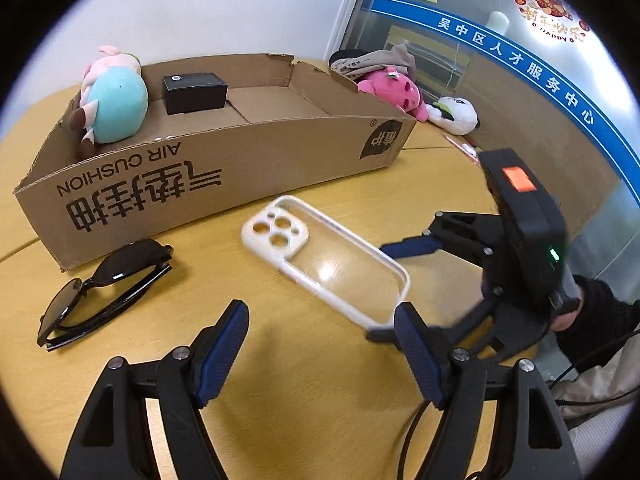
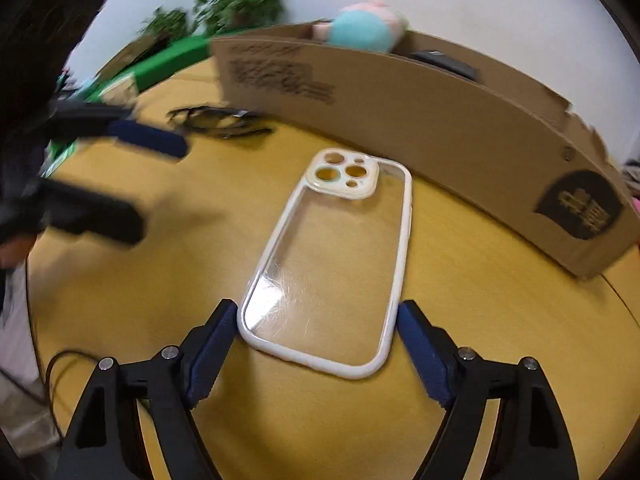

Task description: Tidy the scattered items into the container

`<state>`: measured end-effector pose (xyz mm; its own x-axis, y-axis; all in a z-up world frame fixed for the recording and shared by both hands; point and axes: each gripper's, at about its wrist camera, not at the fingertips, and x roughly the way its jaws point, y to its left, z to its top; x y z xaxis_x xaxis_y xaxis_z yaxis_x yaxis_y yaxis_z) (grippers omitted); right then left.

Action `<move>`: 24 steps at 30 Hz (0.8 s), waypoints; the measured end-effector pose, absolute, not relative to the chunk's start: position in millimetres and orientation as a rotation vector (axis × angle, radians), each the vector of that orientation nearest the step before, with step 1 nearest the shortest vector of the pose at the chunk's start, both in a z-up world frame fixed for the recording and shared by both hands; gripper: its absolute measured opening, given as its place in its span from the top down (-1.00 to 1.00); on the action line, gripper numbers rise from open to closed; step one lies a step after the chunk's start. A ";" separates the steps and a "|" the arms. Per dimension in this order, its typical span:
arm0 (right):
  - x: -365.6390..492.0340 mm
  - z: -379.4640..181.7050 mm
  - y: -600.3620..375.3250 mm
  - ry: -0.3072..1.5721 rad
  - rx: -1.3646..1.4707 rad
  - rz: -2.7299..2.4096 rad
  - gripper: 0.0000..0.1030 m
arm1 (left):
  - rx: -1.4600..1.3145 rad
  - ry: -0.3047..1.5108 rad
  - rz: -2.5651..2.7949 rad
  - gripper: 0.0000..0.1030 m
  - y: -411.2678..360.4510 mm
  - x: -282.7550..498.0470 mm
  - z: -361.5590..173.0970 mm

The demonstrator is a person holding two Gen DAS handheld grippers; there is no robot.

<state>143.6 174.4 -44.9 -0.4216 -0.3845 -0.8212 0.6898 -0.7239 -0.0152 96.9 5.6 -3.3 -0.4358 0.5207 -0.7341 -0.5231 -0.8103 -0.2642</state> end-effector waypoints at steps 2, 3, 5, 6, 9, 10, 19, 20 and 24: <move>152.5 -46.4 172.3 0.504 1.094 -2.090 -0.64 | -1.148 0.025 2.229 -0.44 5.4 94.4 -3.3; 157.7 -47.0 173.4 0.521 1.086 -2.052 -0.64 | -1.151 0.036 2.226 -0.44 2.5 93.8 -4.3; 167.5 -47.8 177.3 0.562 1.062 -1.979 -0.64 | -1.164 0.050 2.212 -0.44 3.3 89.6 -7.2; 175.4 -48.4 180.5 0.593 1.032 -1.914 -0.64 | -1.171 0.062 2.198 -0.44 4.1 88.7 -8.6; 197.6 -48.8 195.1 0.692 0.945 -1.700 -0.65 | -1.191 0.177 2.127 -0.44 17.9 88.7 -14.2; 203.0 -48.9 202.5 0.731 0.926 -1.626 -0.65 | -1.196 0.217 2.098 -0.44 23.3 90.0 -16.4; 168.1 -51.1 238.0 0.920 1.000 -1.431 -0.82 | -1.123 0.626 1.689 -0.58 84.7 118.9 -35.8; 165.6 -49.7 235.4 0.919 1.010 -1.436 -0.82 | -1.132 0.622 1.681 -0.58 85.5 115.1 -36.2; 163.8 -47.6 234.6 0.846 1.068 -1.478 -0.82 | -1.165 0.586 1.660 -0.58 85.5 102.2 -39.0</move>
<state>163.8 234.6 -47.6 -0.0231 -0.3467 -0.9377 0.9841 -0.1729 0.0397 102.2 85.5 -39.0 -0.0530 0.4426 -0.8951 -0.9064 -0.3974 -0.1429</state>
